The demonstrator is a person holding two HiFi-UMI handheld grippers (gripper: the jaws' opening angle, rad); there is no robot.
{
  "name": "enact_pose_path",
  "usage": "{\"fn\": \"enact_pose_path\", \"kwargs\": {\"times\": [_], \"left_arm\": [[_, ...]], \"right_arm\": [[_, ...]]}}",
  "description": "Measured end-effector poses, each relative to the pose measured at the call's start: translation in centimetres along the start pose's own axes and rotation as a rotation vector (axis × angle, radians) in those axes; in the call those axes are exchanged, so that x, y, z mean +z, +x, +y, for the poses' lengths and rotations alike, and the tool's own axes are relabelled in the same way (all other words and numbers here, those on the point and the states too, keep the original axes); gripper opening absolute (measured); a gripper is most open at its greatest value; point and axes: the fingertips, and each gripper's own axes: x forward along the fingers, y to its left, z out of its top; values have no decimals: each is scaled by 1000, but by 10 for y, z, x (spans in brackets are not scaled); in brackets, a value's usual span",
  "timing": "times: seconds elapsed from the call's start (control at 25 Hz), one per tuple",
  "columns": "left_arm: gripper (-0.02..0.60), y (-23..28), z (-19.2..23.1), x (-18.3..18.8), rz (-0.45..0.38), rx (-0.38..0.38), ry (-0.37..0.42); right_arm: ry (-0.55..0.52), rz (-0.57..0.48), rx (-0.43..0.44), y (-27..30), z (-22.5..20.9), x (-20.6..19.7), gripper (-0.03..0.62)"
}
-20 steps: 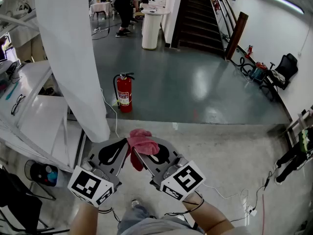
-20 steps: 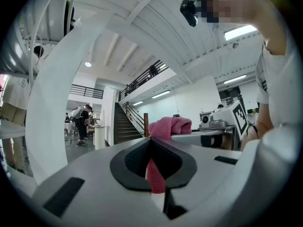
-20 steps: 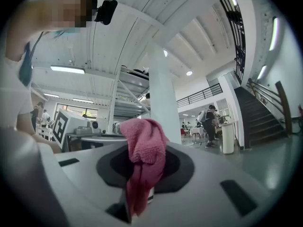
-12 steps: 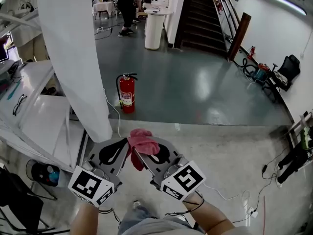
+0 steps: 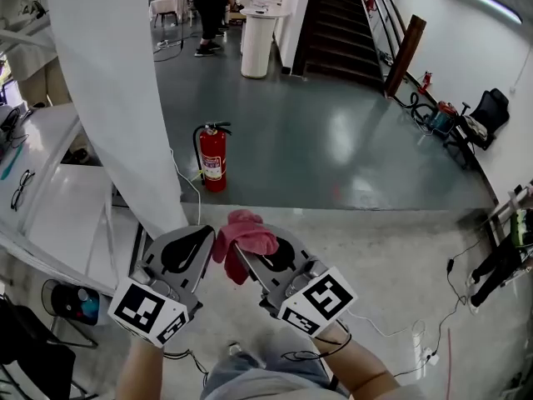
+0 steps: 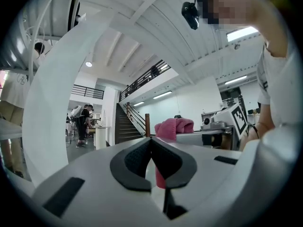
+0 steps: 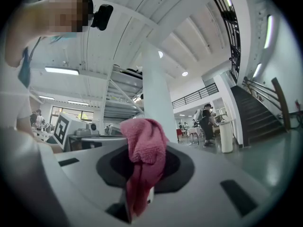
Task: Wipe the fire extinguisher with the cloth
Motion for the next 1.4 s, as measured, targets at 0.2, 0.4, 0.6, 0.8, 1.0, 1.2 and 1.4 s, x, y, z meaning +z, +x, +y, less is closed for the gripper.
{"fn": "enact_pose_path", "kwargs": {"times": [0.2,0.4,0.6,0.8,1.0,1.2,1.4], "left_arm": [[8,41,21,-1,0,4,14],[8,101,55,-3,10,55,21],[8,169,89,1,16,153,26],[8,231,118,4,-17,255,20],[8,268,144,-3,-10,317,11],[8,282,180,-30,30,340,-21],[8,292,222,-54,53,322,-34]], "right_arm": [[3,-2,10,18,-44,-1,86],[-1,-11,69,52,-107,2,86],[-8,1,198,92,-176,15,86],[-29,18,296,119,-241,21,86],[-10,34,333,149,-289,14,86],[12,57,326,185,-318,-9,86],[-2,71,301,228,-340,-34,86]]}}
